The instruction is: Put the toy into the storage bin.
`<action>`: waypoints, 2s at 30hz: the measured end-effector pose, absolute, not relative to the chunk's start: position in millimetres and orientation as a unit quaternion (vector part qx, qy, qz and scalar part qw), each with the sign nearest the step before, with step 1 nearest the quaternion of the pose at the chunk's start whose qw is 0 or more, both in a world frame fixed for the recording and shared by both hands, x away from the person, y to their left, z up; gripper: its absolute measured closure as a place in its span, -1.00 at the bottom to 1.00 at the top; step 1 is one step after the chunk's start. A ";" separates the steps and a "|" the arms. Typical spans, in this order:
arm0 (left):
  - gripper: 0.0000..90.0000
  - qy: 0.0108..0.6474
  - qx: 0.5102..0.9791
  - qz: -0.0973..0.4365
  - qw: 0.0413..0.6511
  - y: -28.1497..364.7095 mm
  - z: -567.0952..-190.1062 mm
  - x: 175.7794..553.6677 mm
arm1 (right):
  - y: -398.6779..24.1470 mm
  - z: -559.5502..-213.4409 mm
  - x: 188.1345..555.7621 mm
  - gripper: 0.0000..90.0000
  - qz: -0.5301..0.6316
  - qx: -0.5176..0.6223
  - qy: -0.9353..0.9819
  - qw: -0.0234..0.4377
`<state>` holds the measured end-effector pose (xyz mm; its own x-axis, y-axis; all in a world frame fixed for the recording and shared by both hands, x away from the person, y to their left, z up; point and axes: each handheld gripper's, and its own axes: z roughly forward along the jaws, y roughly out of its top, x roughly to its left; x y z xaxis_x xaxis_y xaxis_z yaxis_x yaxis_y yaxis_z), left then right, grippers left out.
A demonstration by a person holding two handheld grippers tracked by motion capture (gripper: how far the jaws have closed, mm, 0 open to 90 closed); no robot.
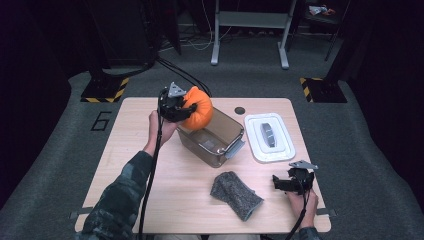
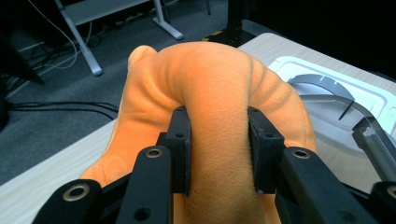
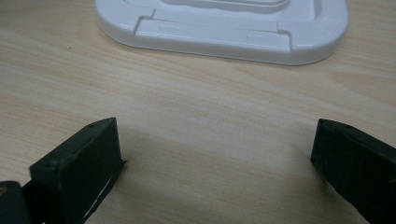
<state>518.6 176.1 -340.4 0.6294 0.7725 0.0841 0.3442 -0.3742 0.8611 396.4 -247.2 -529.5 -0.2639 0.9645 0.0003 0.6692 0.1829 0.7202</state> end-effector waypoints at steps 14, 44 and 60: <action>0.48 0.355 0.803 0.236 0.416 166.7 -360.1 526.5 | -247.2 -529.5 396.4 -0.98 0.311 0.558 0.731 0.237; 0.35 0.369 0.832 0.201 0.361 154.1 -397.5 541.0 | -247.2 -529.5 396.4 -0.98 0.311 0.558 0.732 0.237; 0.08 0.380 0.839 0.187 0.341 145.8 -409.2 546.7 | -247.2 -529.5 396.3 -0.98 0.311 0.558 0.732 0.237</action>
